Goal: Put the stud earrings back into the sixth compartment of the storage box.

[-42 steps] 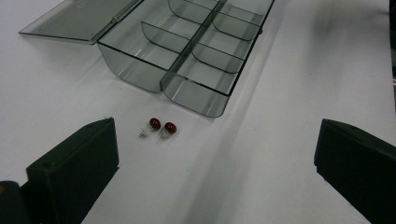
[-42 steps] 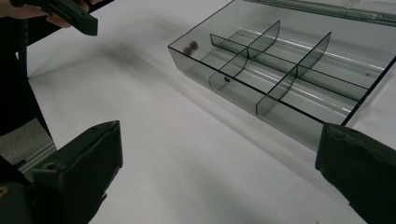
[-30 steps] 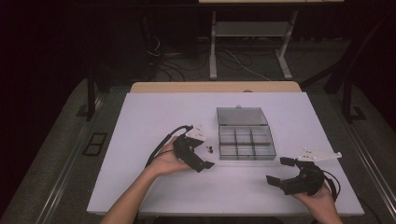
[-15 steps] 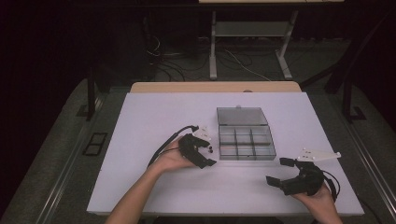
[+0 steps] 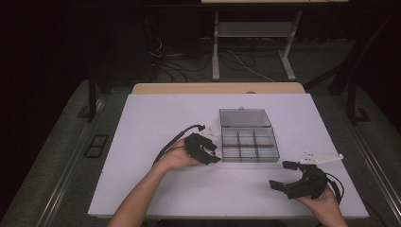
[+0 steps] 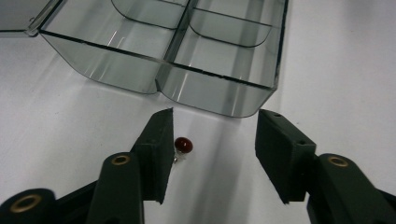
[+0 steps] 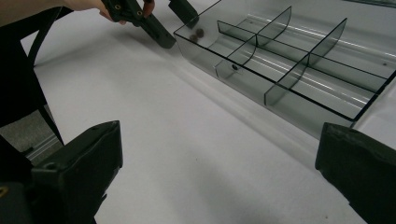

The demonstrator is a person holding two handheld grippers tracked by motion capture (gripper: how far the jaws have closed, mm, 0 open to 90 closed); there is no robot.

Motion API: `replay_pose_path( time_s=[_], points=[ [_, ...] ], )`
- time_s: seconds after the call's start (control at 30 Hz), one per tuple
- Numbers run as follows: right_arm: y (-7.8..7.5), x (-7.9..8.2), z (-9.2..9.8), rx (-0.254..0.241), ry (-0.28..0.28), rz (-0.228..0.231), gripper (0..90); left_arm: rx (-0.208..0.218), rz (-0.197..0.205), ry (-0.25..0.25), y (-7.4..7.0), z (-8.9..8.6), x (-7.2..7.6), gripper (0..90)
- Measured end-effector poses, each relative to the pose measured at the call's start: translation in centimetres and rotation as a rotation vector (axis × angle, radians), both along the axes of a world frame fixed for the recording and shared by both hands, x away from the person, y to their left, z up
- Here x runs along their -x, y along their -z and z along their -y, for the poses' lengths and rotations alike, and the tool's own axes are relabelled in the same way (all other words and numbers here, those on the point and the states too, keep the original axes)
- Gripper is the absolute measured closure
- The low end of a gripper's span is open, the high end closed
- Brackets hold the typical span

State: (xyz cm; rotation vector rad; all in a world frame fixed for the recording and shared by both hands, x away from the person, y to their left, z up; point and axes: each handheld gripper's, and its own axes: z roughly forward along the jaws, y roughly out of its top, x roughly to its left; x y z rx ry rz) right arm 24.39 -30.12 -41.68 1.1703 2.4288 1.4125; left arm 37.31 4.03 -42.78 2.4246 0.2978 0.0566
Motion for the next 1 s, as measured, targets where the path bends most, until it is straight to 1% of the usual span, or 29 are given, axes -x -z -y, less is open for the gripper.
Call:
replay_pose_path(
  time_s=[0.17,0.27,0.47,0.6,0.73,0.87,0.97,1.0],
  points=[
    [0.1,0.0,-0.1,0.008,-0.003,-0.002,0.8,-0.013,-0.002,0.003,0.4,-0.2,-0.4,50.7],
    [0.1,0.0,-0.2,0.015,-0.007,0.0,0.8,-0.004,-0.008,0.001,0.6,-0.2,-0.5,53.7],
    [0.1,0.0,-0.1,0.013,-0.005,0.003,0.8,-0.014,-0.003,0.001,0.9,-0.4,-0.8,59.7],
    [0.1,0.0,-0.1,0.013,-0.004,0.004,0.8,-0.01,0.002,0.004,1.0,-0.3,-0.8,65.5],
    [0.1,0.0,-0.1,0.013,-0.004,0.005,0.8,-0.018,0.001,0.007,1.2,-0.1,-0.8,66.6],
    [0.1,0.0,0.0,0.009,0.0,0.004,0.8,-0.016,0.003,-0.001,1.2,0.1,-0.8,68.5],
    [0.1,0.0,0.0,0.009,-0.001,0.003,0.8,-0.02,0.002,-0.008,1.2,0.1,-0.9,73.1],
    [0.1,0.0,0.0,0.009,-0.001,0.003,0.8,-0.015,-0.001,-0.019,1.2,0.1,-0.9,75.3]
  ],
)
